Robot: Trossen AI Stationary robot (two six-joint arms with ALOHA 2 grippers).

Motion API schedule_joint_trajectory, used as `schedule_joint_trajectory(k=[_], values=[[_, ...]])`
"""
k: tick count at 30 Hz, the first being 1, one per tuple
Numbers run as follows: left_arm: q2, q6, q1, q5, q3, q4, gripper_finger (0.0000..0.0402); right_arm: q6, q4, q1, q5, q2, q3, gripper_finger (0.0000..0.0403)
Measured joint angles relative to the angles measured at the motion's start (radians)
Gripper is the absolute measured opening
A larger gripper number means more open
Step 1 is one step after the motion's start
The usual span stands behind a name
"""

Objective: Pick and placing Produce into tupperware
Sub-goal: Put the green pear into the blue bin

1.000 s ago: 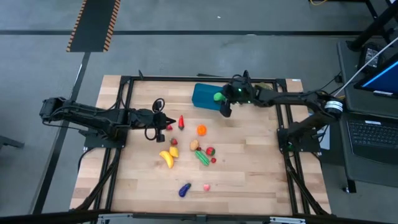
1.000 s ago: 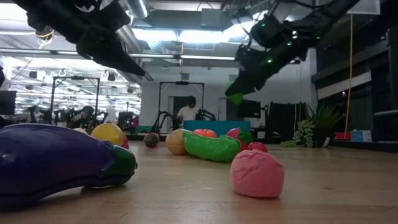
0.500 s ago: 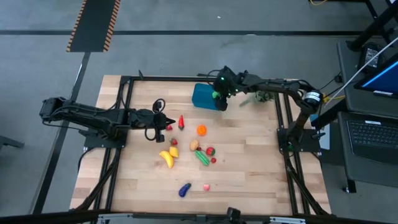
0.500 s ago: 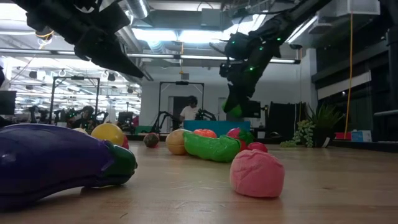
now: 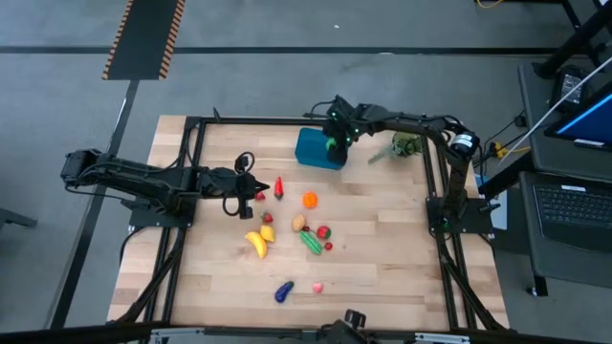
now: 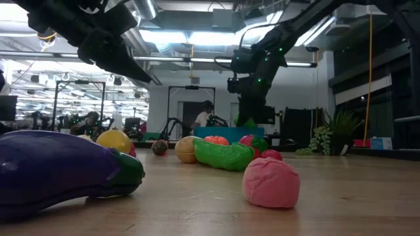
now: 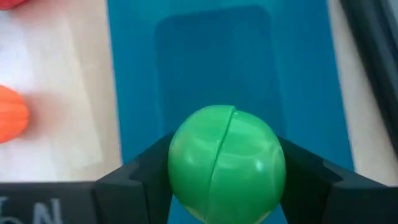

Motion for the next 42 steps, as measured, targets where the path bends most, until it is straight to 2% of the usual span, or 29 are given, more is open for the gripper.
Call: schedule_joint_trajectory(k=[5,17,24,42], values=[[0.0,0.0,0.0,0.0,0.0,-0.002,0.0,0.003,-0.015,0.0,-0.062,0.008,0.0,0.0221],[0.0,0.0,0.0,0.0,0.0,-0.003,0.0,0.001,-0.025,0.001,-0.064,0.007,-0.042,0.0221],[0.0,-0.001,0.0,0.0,0.0,-0.003,0.0,-0.001,0.028,0.001,-0.064,0.013,-0.043,0.0221],[0.0,-0.001,0.0,0.0,0.0,-0.008,0.0,-0.004,0.023,0.001,-0.068,0.043,-0.043,0.0221]])
